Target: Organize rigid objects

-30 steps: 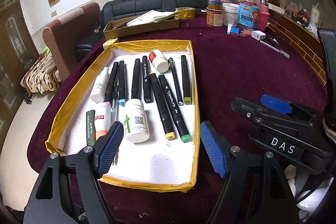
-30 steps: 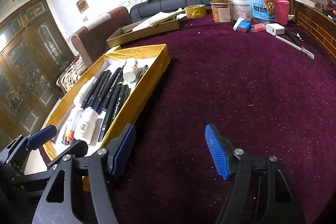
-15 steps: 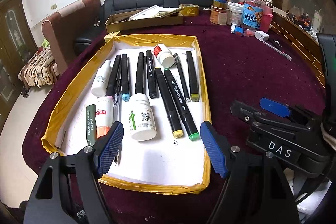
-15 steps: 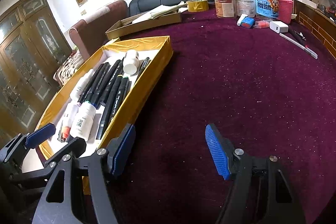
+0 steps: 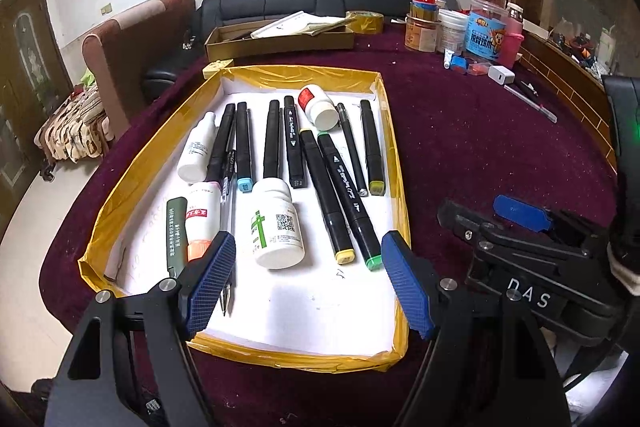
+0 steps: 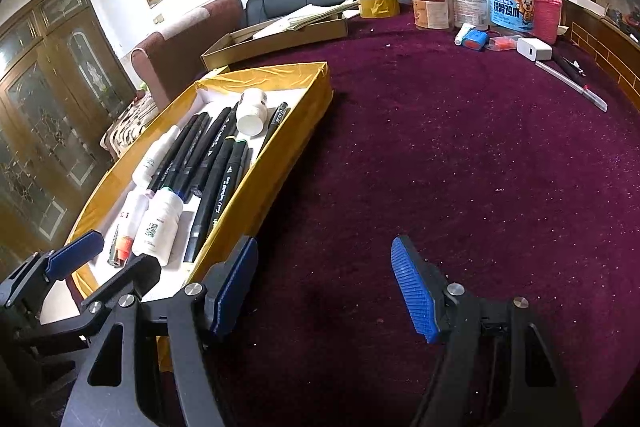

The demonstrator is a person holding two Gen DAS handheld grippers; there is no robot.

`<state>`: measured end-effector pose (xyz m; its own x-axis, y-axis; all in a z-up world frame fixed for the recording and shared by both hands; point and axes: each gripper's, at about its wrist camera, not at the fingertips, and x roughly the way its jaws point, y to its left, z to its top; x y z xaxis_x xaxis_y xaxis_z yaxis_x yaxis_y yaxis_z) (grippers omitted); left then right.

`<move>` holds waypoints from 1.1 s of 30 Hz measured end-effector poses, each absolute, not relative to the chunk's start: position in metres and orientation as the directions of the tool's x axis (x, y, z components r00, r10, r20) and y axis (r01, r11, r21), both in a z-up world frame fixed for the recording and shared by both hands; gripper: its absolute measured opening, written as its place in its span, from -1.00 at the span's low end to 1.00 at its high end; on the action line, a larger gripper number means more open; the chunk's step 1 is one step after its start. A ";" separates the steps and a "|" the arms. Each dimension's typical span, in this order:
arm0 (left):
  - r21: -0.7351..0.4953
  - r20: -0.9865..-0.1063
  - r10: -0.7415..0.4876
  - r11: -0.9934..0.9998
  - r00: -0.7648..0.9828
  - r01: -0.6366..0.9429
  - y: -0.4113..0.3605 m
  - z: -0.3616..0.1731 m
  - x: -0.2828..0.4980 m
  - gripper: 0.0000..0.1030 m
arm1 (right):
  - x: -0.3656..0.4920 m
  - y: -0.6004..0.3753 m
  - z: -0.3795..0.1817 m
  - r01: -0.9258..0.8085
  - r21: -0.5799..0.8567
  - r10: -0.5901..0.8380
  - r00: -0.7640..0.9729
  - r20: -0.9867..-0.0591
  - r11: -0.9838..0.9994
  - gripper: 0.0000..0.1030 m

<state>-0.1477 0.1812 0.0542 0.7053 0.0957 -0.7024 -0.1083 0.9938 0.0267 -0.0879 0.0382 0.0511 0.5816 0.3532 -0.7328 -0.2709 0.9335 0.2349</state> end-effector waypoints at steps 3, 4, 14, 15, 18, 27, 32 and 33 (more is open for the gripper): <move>0.021 -0.694 0.097 0.993 0.714 -0.114 0.183 0.056 -0.149 0.46 | -0.089 0.039 0.051 -0.276 0.232 0.354 0.582 -0.732 0.933 0.25; 0.018 -0.689 0.098 0.993 0.718 -0.118 0.184 0.057 -0.150 0.46 | -0.089 0.040 0.051 -0.278 0.231 0.355 0.582 -0.732 0.932 0.25; -0.098 -0.396 0.147 0.975 0.907 -0.201 0.210 0.112 -0.199 0.54 | -0.104 0.034 0.068 -0.281 0.208 0.347 0.666 -0.661 0.937 0.26; -0.103 -0.326 0.180 0.969 0.928 -0.224 0.213 0.123 -0.212 0.71 | -0.107 0.032 0.072 -0.283 0.207 0.348 0.684 -0.641 0.937 0.26; -0.104 -0.091 0.279 0.952 0.956 -0.288 0.216 0.151 -0.254 1.00 | -0.123 0.029 0.090 -0.283 0.184 0.337 0.766 -0.547 0.941 0.26; -0.184 -0.139 0.173 0.963 0.975 -0.197 0.227 0.175 -0.249 1.00 | -0.172 0.047 0.123 -0.256 0.009 0.250 0.934 -0.255 0.967 0.98; -0.245 -0.274 0.156 0.943 0.949 -0.226 0.238 0.157 -0.224 1.00 | -0.173 0.066 0.113 -0.305 -0.085 0.267 0.914 -0.305 0.948 0.98; -0.261 -0.307 0.140 0.939 0.941 -0.225 0.241 0.153 -0.218 1.00 | -0.172 0.070 0.110 -0.316 -0.096 0.272 0.907 -0.321 0.944 0.98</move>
<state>-0.2175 0.2406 0.1528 0.9412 0.1404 -0.3072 -0.2253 0.9387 -0.2610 -0.1720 0.0699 0.1103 0.9072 0.2715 -0.3214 -0.3164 0.9438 -0.0959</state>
